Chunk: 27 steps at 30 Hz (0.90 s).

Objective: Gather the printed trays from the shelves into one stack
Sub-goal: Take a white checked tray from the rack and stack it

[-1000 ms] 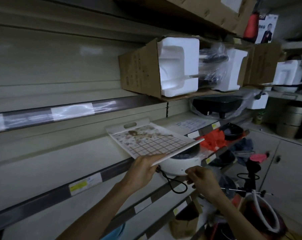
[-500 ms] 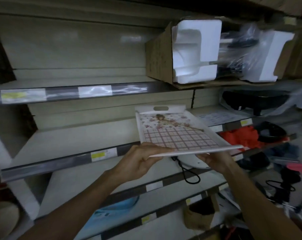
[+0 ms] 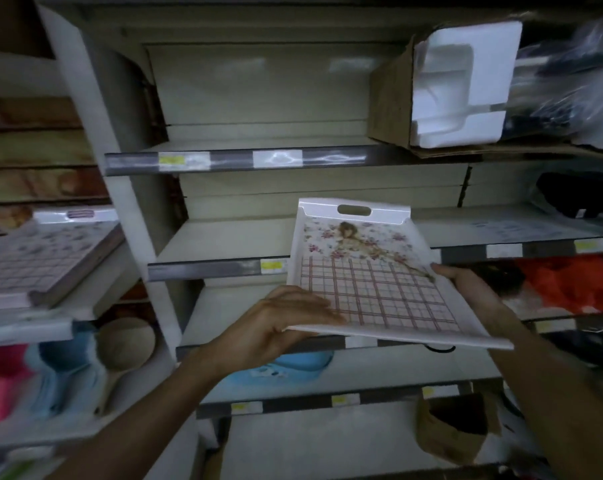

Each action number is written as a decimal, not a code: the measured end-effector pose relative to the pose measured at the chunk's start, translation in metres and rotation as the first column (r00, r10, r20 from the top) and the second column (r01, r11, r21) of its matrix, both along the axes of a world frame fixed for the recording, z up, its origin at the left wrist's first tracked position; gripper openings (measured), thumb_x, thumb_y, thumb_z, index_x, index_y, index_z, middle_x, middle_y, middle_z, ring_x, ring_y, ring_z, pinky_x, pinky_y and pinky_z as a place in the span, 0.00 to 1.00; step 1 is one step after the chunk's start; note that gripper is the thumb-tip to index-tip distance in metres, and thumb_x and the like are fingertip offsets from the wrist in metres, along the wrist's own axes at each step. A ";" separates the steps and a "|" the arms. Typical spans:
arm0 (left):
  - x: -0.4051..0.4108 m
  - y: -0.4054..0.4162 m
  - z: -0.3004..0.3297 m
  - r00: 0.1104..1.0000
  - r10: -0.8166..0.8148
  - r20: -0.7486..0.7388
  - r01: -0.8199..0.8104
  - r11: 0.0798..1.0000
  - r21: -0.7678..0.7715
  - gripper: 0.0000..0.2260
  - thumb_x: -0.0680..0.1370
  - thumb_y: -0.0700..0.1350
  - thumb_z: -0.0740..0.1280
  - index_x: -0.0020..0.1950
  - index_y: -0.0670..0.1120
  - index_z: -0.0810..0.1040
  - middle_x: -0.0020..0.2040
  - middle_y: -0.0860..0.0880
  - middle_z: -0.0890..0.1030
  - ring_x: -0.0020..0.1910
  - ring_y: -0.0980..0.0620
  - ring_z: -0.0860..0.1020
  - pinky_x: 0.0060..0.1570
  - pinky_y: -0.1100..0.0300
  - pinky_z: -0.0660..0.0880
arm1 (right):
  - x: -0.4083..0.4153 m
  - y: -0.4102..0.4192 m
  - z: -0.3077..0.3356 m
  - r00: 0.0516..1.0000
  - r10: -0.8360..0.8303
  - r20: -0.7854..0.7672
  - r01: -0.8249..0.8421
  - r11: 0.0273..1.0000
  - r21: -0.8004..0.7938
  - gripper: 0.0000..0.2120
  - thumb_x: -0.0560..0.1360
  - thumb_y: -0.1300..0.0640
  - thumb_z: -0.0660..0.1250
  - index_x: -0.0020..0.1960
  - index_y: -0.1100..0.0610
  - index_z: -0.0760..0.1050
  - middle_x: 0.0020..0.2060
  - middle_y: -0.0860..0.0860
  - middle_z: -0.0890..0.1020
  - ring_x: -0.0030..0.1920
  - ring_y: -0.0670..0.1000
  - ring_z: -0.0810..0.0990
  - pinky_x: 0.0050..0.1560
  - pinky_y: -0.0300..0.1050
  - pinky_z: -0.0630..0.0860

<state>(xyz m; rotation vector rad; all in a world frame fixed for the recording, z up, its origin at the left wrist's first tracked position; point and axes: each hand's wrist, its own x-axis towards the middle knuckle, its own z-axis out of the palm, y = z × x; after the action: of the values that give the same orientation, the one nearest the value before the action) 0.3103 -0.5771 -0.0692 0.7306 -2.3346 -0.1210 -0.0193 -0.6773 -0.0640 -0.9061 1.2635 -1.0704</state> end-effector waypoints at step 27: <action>0.253 0.181 -0.052 0.189 0.894 -0.407 -0.404 0.449 0.797 0.14 0.82 0.54 0.59 0.57 0.47 0.79 0.48 0.47 0.85 0.44 0.56 0.85 0.43 0.62 0.82 | 0.358 0.095 -0.033 0.935 0.352 0.038 -0.342 0.927 -0.155 0.17 0.76 0.47 0.67 0.59 0.57 0.81 0.44 0.54 0.85 0.42 0.54 0.83 0.46 0.47 0.78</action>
<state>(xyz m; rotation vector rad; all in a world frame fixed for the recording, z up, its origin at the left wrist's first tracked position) 0.5629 -0.3957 -0.1215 1.5725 -0.8261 -0.5836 0.3389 -0.5825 -0.0969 -1.1492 0.9338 -0.9080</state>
